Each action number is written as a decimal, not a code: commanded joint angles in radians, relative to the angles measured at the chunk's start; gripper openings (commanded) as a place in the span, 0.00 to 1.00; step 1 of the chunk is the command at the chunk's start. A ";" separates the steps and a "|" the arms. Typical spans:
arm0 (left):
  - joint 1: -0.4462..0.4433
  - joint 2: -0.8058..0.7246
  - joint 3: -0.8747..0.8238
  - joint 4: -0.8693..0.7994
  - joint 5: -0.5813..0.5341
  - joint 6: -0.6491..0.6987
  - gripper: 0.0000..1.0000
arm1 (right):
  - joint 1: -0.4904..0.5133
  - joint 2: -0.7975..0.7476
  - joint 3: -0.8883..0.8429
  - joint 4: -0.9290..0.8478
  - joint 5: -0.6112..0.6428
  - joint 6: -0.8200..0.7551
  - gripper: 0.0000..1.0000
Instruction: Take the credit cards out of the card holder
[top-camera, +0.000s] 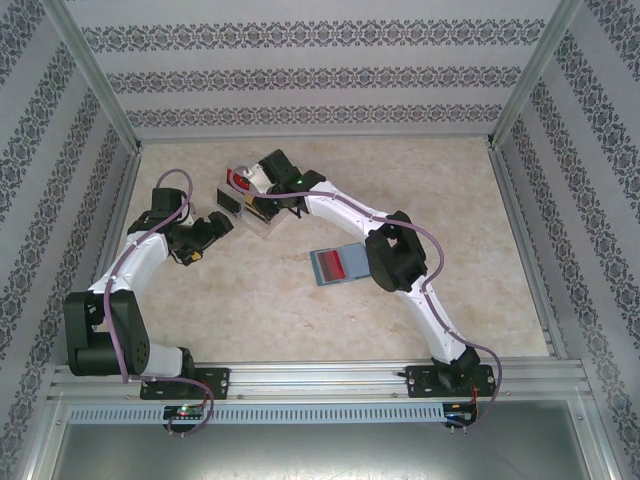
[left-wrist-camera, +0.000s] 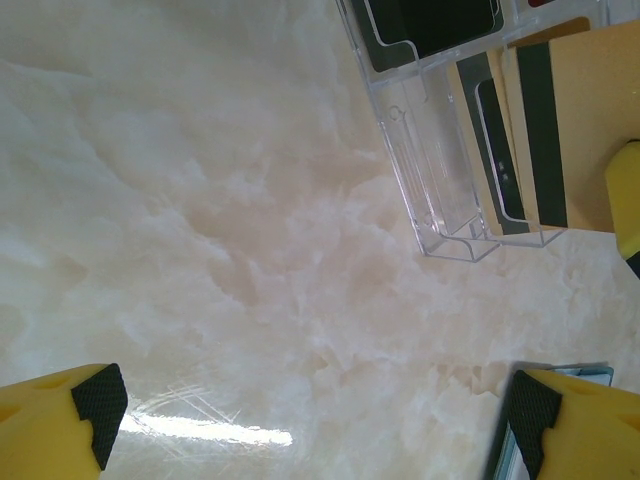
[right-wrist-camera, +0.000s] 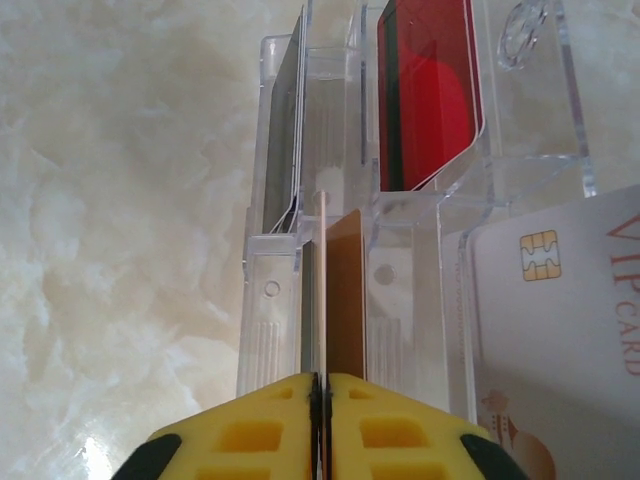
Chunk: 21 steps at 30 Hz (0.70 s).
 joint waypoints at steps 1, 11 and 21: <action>0.013 0.009 0.020 -0.012 0.025 0.027 0.99 | 0.009 -0.027 0.002 -0.023 0.032 -0.007 0.27; 0.015 0.004 0.026 -0.011 0.048 0.024 1.00 | 0.015 -0.165 -0.048 -0.045 0.002 0.119 0.43; 0.011 -0.001 0.022 -0.013 0.086 0.014 0.99 | 0.000 -0.526 -0.582 0.042 0.033 0.388 0.58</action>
